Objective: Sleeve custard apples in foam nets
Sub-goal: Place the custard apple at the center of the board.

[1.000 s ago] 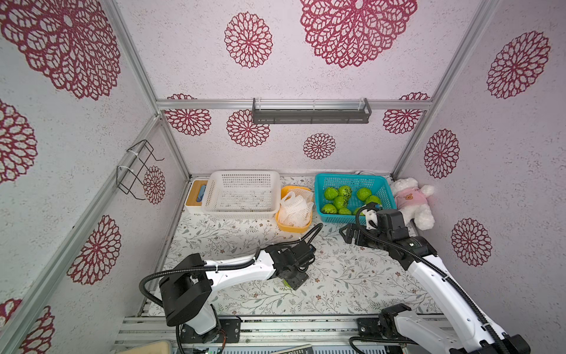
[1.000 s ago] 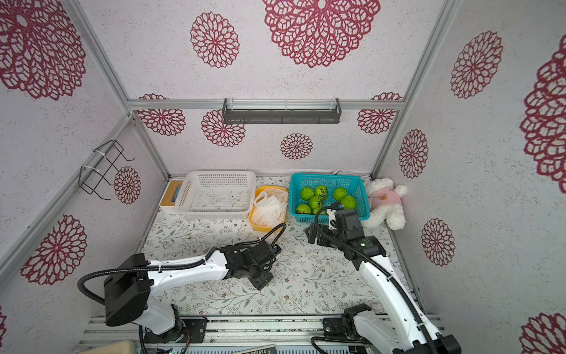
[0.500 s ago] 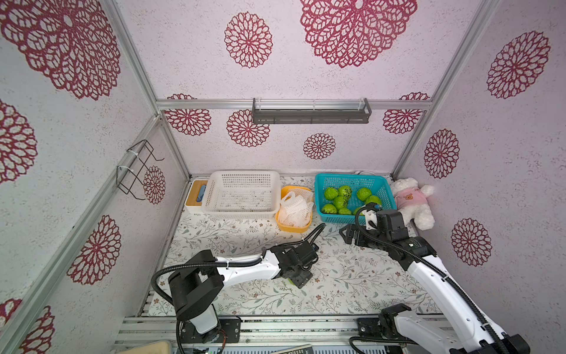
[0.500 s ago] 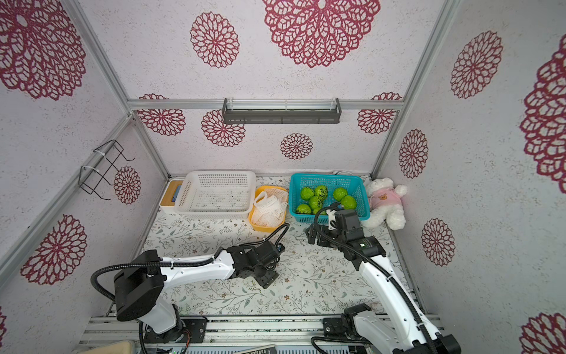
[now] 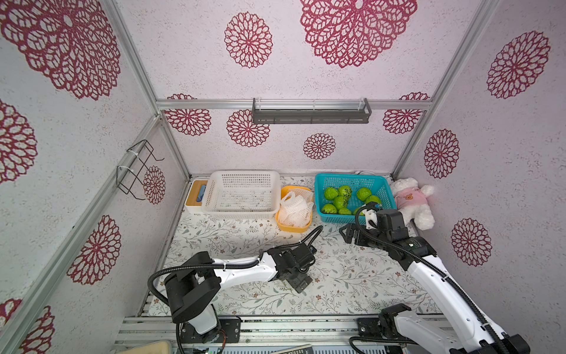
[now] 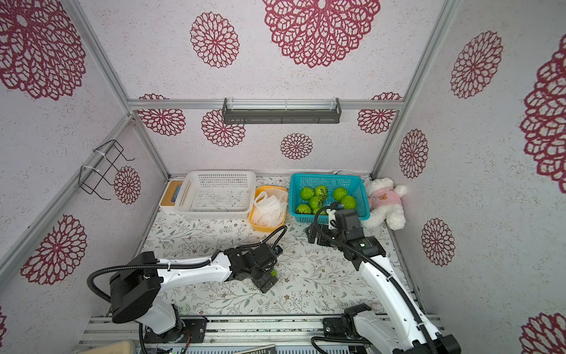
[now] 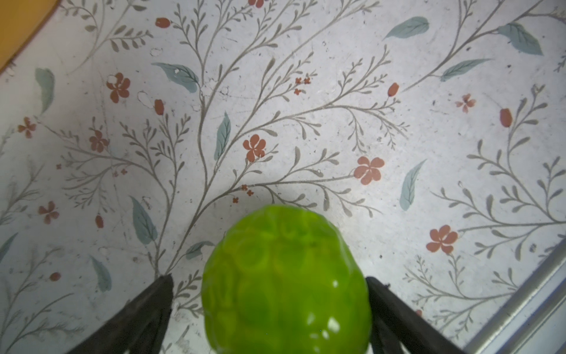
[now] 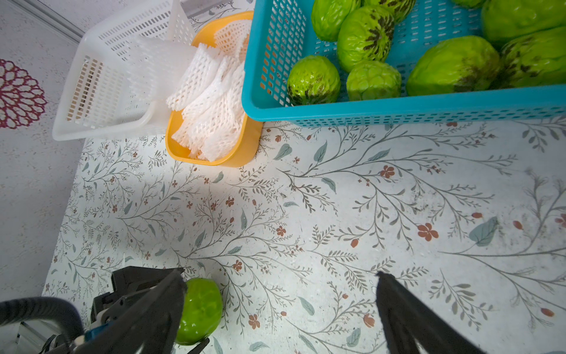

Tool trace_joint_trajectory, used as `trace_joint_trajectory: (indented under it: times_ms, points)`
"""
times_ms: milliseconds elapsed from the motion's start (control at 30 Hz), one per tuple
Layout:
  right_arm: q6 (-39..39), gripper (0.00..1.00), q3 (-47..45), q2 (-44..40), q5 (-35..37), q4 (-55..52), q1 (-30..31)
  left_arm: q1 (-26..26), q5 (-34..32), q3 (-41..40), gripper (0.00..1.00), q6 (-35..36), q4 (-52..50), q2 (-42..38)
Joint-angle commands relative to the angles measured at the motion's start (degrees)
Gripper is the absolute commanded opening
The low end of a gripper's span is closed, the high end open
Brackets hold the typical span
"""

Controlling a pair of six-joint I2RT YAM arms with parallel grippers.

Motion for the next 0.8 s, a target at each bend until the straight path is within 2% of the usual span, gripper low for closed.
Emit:
trace_joint_trajectory:
  times_ms: [0,267,433,500,700,767]
  points:
    - [-1.3,0.99,1.5,-1.1,1.5,0.1,0.2,-0.1,0.0,-0.3,0.99,0.3,1.3,-2.8]
    - [-2.6,0.99,3.5,0.1,3.2,-0.4,0.2,0.5,-1.0,0.5,1.00,1.1,0.2,-8.4]
    - [-4.3,0.99,8.1,2.5,3.8,-1.1,0.4,3.0,-5.0,3.3,0.97,2.0,-2.0,-17.6]
    - [-5.1,0.97,10.6,4.4,4.0,-1.5,1.0,6.5,-3.8,4.9,0.97,1.7,-2.6,-21.8]
    - [-5.8,0.85,18.1,12.3,5.8,-1.0,4.9,24.4,5.2,7.2,0.97,-4.6,0.5,-33.5]
    - [-5.3,0.81,21.0,16.2,6.0,-0.8,6.6,28.9,6.2,7.4,0.97,-5.9,0.8,-35.5]
